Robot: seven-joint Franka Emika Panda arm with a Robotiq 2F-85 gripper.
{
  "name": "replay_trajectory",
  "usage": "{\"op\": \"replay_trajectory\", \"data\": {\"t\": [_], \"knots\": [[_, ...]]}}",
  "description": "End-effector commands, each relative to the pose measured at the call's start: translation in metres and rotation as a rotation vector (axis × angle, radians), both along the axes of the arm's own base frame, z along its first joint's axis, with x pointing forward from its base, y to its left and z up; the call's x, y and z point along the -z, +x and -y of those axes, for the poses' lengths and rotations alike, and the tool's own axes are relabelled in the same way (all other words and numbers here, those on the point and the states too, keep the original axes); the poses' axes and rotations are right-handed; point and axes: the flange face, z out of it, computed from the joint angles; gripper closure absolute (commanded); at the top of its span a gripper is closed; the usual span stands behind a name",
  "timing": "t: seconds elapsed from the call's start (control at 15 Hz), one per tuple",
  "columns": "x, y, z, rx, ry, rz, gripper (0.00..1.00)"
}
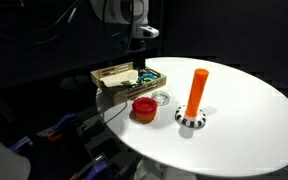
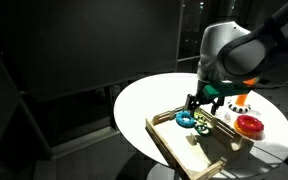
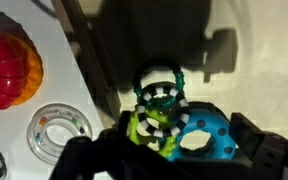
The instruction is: Take the striped ring off of the tray
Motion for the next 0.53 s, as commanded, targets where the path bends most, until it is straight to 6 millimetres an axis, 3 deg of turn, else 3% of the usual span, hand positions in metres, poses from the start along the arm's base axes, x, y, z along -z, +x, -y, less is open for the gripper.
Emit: {"op": "replay_trajectory", "data": {"t": [0.0, 0.47], "knots": [[0.015, 0.002, -0.003, 0.015, 0.017, 0.026, 0.00], [0.040, 0.008, -0.004, 0.018, 0.028, 0.051, 0.00]]}}
